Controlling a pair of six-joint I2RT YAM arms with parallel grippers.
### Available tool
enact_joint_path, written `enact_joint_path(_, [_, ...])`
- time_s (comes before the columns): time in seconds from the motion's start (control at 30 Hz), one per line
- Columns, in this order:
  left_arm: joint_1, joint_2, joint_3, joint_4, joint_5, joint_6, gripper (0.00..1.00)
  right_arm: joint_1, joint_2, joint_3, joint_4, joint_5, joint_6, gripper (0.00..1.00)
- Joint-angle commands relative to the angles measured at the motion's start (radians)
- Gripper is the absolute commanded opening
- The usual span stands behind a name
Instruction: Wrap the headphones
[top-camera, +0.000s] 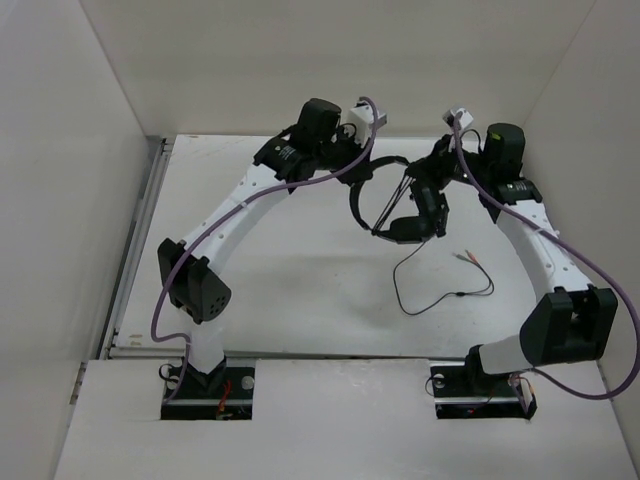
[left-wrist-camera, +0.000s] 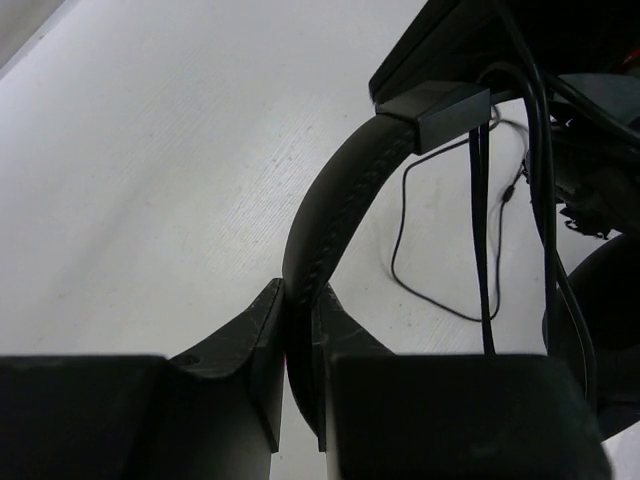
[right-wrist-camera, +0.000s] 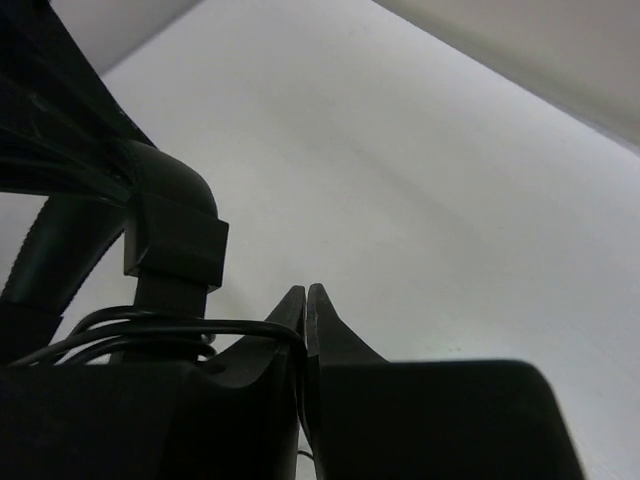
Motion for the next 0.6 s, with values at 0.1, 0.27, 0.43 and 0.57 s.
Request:
enact_joint_path(0.1, [0.003, -0.057, 0.211, 0.064, 0.255, -0.162, 0.01, -0.052, 0.045, -0.091, 0.339, -0.24, 0.386, 0.13])
enact_joint_path(0.27, [0.003, -0.033, 0.258, 0.093, 0.288, -0.228, 0.01, -0.058, 0.05, -0.127, 0.479, -0.308, 0.534, 0.19])
enact_joint_path(0.43, [0.02, -0.006, 0.323, 0.137, 0.282, -0.29, 0.01, -0.075, 0.053, -0.198, 0.657, -0.352, 0.712, 0.27])
enact_joint_path(0.57, [0.022, 0.02, 0.372, 0.182, 0.275, -0.34, 0.01, -0.063, 0.057, -0.267, 0.879, -0.363, 0.906, 0.3])
